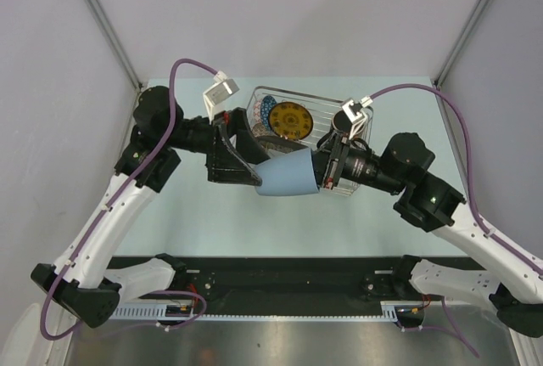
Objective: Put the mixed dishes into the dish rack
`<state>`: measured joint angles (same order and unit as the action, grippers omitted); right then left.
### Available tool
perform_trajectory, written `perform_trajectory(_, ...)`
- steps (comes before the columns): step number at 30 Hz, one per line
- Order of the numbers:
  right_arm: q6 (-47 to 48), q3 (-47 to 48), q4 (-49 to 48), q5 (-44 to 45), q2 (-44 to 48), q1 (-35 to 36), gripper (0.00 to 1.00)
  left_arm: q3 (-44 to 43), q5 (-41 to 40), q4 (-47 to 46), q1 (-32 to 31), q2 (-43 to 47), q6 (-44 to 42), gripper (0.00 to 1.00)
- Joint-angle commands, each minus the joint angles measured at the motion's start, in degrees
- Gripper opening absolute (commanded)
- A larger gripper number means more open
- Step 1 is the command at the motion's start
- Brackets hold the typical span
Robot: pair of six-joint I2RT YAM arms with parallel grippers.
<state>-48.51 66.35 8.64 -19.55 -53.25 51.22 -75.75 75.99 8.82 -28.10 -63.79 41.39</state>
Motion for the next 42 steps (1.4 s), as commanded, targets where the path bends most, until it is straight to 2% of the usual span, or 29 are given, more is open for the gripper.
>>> perform_trajectory(1, -0.88, -0.34, -7.85, -1.37, -2.11, -0.33, 0.0, -0.37, -1.1, 0.41, -0.73, 0.24, -1.65, 1.0)
perform_trajectory(7, -0.8, -0.69, -13.03, -0.49, -4.75, -0.33, 0.0, -0.37, -2.68, 1.55, -0.73, 0.51, -2.88, 1.0)
perform_trajectory(20, -0.71, -5.96, -25.34, 9.18, -8.18, 2.21, 0.0, -1.51, -6.99, 3.57, -0.64, 0.6, -2.89, 1.0)
perform_trajectory(36, -2.9, -7.55, -31.23, 9.09, -10.47, 2.39, 0.0, -0.1, -7.34, 1.99, 1.29, 0.69, -0.87, 0.99)
perform_trajectory(39, -2.91, -7.64, -31.5, 9.09, -10.82, 2.57, 0.0, -0.11, -6.64, 0.68, 1.29, 0.51, 0.18, 0.88)
perform_trajectory(42, -2.99, -7.9, -30.62, 9.09, -10.64, 2.57, 0.0, 0.42, -5.5, -1.26, 1.29, 0.51, 1.41, 0.72)
